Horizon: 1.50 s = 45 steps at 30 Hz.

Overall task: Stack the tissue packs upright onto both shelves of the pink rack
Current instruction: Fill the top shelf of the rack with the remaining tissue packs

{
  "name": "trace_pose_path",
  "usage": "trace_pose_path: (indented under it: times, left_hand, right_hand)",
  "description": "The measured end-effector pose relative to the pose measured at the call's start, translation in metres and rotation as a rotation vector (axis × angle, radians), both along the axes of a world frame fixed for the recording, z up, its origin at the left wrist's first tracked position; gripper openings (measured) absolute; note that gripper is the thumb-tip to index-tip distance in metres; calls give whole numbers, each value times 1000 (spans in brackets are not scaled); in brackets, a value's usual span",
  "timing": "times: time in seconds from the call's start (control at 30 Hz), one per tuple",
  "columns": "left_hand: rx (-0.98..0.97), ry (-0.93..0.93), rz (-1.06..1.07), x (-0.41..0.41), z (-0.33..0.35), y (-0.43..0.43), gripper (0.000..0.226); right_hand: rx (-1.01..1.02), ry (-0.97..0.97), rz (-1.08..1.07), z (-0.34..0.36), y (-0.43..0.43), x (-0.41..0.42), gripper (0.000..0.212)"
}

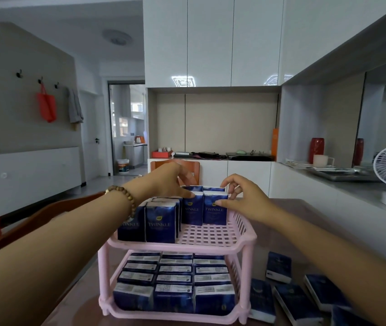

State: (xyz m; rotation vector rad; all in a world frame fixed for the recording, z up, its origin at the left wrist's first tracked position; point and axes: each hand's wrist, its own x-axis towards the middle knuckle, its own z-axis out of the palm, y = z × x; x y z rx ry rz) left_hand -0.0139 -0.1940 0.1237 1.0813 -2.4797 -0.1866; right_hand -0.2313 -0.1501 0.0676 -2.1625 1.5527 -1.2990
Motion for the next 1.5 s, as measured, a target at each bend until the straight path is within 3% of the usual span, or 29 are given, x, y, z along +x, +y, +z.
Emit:
trace_pose_path:
  times: [0.33,0.47,0.67,0.77,0.93,1.1,1.3,1.4,1.5]
  left_hand:
    - [-28,42,27,0,-3,22,38]
    - [-25,96,-86,-7,-9,59,28]
    - [-158,7,-176,-36,-30,117,45]
    - [-99,2,-220,-57,-45,143,52]
    - [45,-26,-305,-111,-87,164,51]
    - [240,-108,-286,-157,-147,147,51]
    - [304,-325,-76,-173,-195,119,80]
    - [289,-327,-56,-179,-202,123,60]
    - [239,-327,-67,-177,-204,141,53]
  right_hand:
    - [-1,24,-35,2,21,-2,36]
    - [49,24,-7,1,49,-15,40]
    - [181,132,-49,-12,120,-52,54]
    - [328,138,-95,-29,150,-83,66]
    - [526,131,-219,-70,186,-138,63]
    - [673,177,-357,-108,202,-178,101]
    - [701,220,-459,-141,198,-181,85]
    - [700,252,-418,-146,199,-174,72]
    - [720,277,-384,-145,205,-171,75]
